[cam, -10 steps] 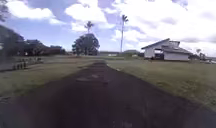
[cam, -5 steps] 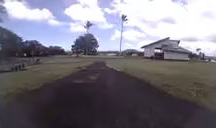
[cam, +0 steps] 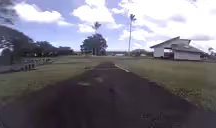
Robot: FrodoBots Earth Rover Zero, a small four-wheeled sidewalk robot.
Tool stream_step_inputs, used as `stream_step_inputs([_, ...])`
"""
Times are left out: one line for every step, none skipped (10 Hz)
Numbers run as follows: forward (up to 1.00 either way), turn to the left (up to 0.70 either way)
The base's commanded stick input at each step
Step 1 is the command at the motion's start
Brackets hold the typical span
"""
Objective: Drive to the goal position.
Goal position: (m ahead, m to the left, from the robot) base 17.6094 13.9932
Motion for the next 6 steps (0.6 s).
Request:
stream_step_inputs([0.50, 0.00])
stream_step_inputs([0.50, 0.00])
stream_step_inputs([0.50, 0.00])
stream_step_inputs([0.50, 0.00])
stream_step_inputs([0.50, 0.00])
stream_step_inputs([0.50, 0.00])
